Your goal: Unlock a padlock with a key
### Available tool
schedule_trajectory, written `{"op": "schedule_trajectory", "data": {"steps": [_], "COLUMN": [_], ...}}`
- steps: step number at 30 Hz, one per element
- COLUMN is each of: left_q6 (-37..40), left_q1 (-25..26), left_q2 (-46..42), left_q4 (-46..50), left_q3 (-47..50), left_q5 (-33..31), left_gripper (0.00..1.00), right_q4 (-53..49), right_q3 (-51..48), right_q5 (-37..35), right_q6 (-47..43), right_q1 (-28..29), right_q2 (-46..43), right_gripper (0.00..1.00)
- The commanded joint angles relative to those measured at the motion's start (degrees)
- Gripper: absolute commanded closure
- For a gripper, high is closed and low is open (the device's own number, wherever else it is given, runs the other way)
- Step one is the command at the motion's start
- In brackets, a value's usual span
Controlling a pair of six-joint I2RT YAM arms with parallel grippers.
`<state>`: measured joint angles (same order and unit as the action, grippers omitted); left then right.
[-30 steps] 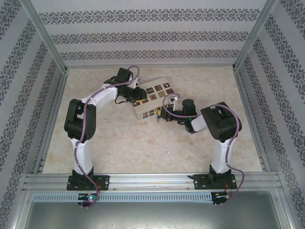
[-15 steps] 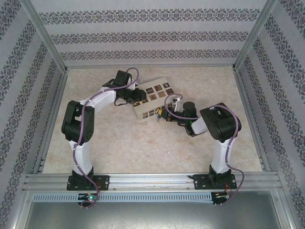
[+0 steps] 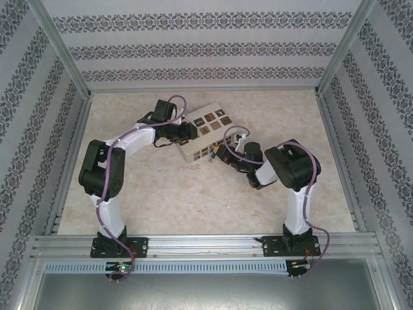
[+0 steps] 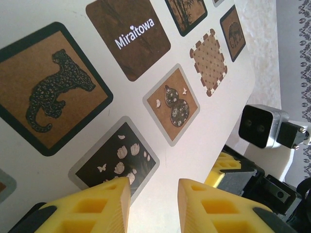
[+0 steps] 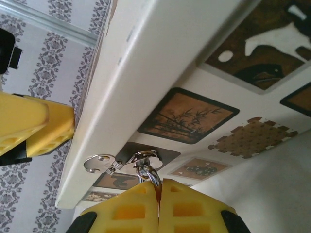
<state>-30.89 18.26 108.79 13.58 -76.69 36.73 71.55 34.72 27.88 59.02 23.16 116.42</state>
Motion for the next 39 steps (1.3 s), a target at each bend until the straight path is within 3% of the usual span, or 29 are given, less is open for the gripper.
{"op": "schedule_trajectory", "data": {"steps": [1,20,39], "left_q6": [-1.89,-2.51,-2.68], "left_q1": [2.26,2.96,2.95], "left_q2": [1.25,1.25,1.60], "left_q4": [4.96,3.73,2.92], "left_q3": [2.93,3.74,4.26], "left_q5": [-0.67,-1.22,-0.78], "left_gripper": [0.69,0.69,0.69], "right_q4": [5.94,7.73,7.73], "right_q3": [-0.68,-1.59,-0.18], "right_q5": [-4.85,-14.10,-17.41], "right_q6": [3.91,11.01,12.42], "right_q1": [0.49,2.33,2.33], "right_q2": [0.56,0.99,1.18], "right_gripper": [1.00,1.00,1.00]}}
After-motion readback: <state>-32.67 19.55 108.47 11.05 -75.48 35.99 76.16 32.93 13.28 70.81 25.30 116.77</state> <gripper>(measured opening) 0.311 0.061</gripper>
